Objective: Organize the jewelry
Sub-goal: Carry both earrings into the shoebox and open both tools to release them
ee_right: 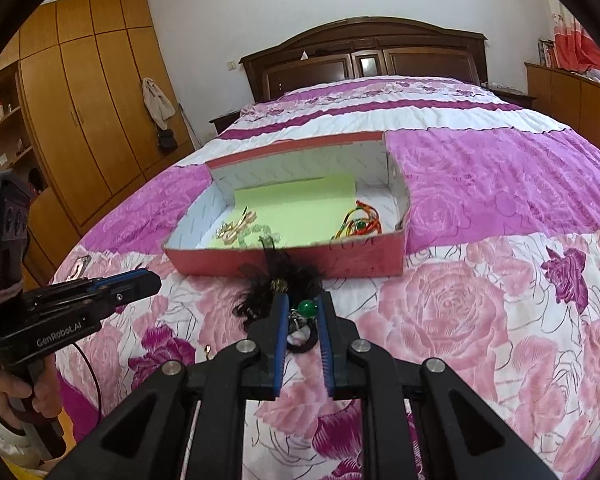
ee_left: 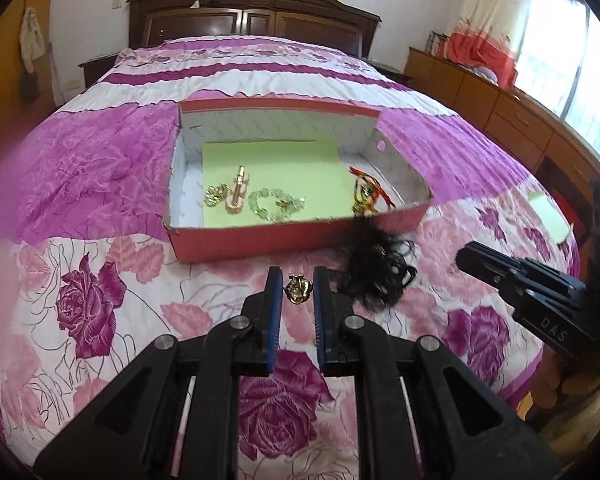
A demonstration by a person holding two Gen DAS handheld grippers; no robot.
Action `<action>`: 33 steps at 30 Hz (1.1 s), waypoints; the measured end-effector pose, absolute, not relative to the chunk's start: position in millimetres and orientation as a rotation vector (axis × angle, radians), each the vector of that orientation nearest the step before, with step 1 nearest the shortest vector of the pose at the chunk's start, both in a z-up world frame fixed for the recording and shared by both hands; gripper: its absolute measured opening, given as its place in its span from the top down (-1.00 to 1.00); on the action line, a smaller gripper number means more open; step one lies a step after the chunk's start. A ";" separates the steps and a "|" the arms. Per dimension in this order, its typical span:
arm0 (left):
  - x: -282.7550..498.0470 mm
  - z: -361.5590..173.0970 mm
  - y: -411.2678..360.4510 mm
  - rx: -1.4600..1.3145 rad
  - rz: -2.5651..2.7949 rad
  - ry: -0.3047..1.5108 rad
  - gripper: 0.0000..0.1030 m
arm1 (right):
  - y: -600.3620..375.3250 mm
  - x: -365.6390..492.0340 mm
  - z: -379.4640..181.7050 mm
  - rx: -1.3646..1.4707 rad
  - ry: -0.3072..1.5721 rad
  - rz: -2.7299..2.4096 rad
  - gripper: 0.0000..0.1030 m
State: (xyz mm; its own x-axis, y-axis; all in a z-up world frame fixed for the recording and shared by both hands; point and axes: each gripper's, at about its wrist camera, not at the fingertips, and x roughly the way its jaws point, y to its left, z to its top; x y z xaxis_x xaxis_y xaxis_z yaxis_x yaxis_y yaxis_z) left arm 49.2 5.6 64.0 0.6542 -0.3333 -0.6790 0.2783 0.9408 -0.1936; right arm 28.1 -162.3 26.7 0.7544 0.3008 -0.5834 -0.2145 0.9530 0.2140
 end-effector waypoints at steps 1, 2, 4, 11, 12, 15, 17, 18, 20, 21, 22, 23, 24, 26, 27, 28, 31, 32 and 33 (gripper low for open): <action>51.1 64.2 7.0 -0.080 -0.343 0.783 0.87 | -163.3 29.3 27.7 0.139 0.656 0.280 0.68; 53.2 64.2 8.3 -0.086 -0.338 0.782 0.87 | -164.6 30.8 28.5 0.142 0.654 0.277 0.68; 57.0 64.3 10.1 -0.099 -0.334 0.784 0.87 | -167.3 34.2 29.8 0.148 0.653 0.275 0.68; 71.4 67.7 12.0 -0.120 -0.325 0.772 0.87 | -171.8 46.7 37.7 0.138 0.631 0.264 0.68; 73.5 68.2 12.4 -0.124 -0.324 0.770 0.87 | -171.7 48.5 39.1 0.134 0.626 0.261 0.68; 80.1 69.9 13.2 -0.131 -0.320 0.759 0.87 | -172.3 56.8 44.3 0.125 0.608 0.252 0.68; 85.1 71.0 14.0 -0.134 -0.314 0.752 0.87 | -172.6 63.4 47.8 0.117 0.597 0.246 0.68; 87.5 71.6 14.9 -0.137 -0.310 0.749 0.87 | -172.8 66.2 48.8 0.115 0.593 0.245 0.68; 92.8 72.8 16.9 -0.143 -0.301 0.744 0.87 | -172.4 73.2 51.5 0.108 0.579 0.244 0.68; 95.9 73.5 17.9 -0.143 -0.295 0.742 0.87 | -172.0 75.8 52.9 0.107 0.573 0.244 0.68; 98.8 74.1 18.8 -0.142 -0.289 0.739 0.87 | -171.9 78.9 53.9 0.105 0.567 0.245 0.68; 100.8 74.4 19.2 -0.139 -0.284 0.738 0.87 | -171.7 82.8 54.8 0.104 0.561 0.244 0.68; 103.6 75.0 19.8 -0.137 -0.277 0.735 0.87 | -171.9 84.7 55.6 0.103 0.557 0.243 0.68; 108.8 77.0 20.8 -0.138 -0.266 0.727 0.87 | -171.2 92.5 57.4 0.097 0.549 0.242 0.68; 111.9 77.8 21.4 -0.138 -0.262 0.721 0.87 | -170.9 95.1 58.1 0.094 0.545 0.240 0.68; 114.7 79.1 21.2 -0.136 -0.259 0.714 0.87 | -171.0 98.0 58.8 0.092 0.542 0.240 0.68; 123.6 81.6 19.3 -0.123 -0.244 0.689 0.87 | -173.0 107.6 60.6 0.092 0.530 0.233 0.68; 126.4 81.7 19.3 -0.122 -0.241 0.683 0.87 | -173.7 111.2 60.8 0.094 0.526 0.230 0.68; 130.0 81.3 18.7 -0.124 -0.238 0.678 0.87 | -175.0 114.7 60.8 0.097 0.524 0.227 0.68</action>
State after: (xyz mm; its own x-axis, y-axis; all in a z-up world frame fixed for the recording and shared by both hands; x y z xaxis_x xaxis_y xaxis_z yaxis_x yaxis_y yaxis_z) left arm 130.0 18.7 81.3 0.7532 -0.2572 -0.6054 0.1770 0.9657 -0.1900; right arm 114.7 -175.0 60.8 0.8413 0.2392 -0.4847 -0.1900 0.9704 0.1491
